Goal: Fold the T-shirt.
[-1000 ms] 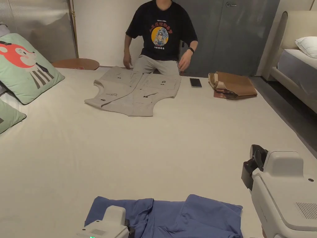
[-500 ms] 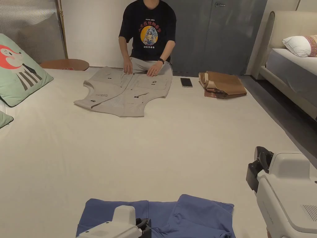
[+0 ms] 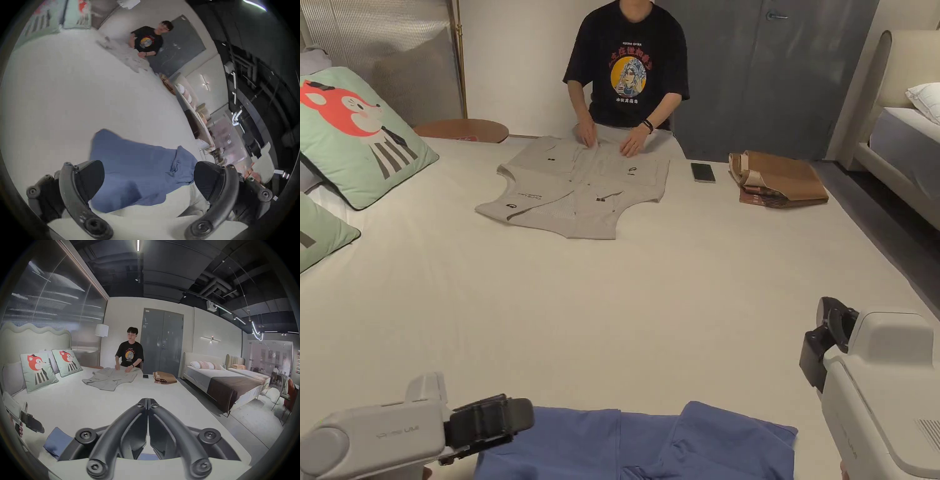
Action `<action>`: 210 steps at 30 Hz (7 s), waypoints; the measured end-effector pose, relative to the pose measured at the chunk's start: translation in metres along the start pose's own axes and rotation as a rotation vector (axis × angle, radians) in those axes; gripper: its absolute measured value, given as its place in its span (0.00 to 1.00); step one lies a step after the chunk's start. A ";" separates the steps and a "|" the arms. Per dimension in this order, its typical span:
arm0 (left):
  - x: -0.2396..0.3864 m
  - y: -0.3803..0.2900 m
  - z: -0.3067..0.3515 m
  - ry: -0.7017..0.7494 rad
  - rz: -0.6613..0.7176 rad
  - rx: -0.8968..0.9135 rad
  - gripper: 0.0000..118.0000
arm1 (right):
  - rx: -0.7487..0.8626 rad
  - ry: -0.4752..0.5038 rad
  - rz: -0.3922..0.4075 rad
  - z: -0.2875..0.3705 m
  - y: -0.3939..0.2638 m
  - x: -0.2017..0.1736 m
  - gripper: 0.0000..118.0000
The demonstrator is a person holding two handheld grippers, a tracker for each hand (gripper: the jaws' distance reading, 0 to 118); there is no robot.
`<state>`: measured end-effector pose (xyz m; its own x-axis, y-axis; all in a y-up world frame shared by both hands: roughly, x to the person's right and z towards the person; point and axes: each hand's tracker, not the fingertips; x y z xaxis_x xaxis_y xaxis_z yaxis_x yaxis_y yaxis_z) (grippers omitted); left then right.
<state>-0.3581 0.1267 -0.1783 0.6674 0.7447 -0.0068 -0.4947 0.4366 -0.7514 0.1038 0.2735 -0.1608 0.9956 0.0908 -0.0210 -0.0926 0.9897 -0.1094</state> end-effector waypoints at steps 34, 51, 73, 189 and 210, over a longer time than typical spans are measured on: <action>-0.022 0.026 0.051 0.348 -0.187 0.038 0.08 | -0.010 0.022 0.000 -0.007 -0.003 -0.006 0.00; 0.153 -0.012 -0.062 0.375 -0.567 -0.124 0.08 | -0.011 0.012 -0.010 0.004 -0.004 0.008 0.00; 0.214 -0.087 -0.167 0.152 -0.583 -0.208 0.91 | -0.042 -0.064 -0.008 0.011 -0.010 0.042 0.00; 0.087 -0.010 -0.045 0.085 -0.053 0.040 0.36 | -0.615 0.182 -0.021 -0.058 -0.174 -0.083 0.00; 0.044 -0.034 -0.130 0.056 0.070 -0.256 0.10 | -0.625 0.209 -0.108 -0.072 -0.193 -0.071 0.00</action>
<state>-0.2392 0.0792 -0.2385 0.6701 0.7361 -0.0956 -0.3888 0.2384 -0.8900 0.0499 0.0683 -0.2099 0.9825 -0.0909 -0.1625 -0.0437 0.7357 -0.6759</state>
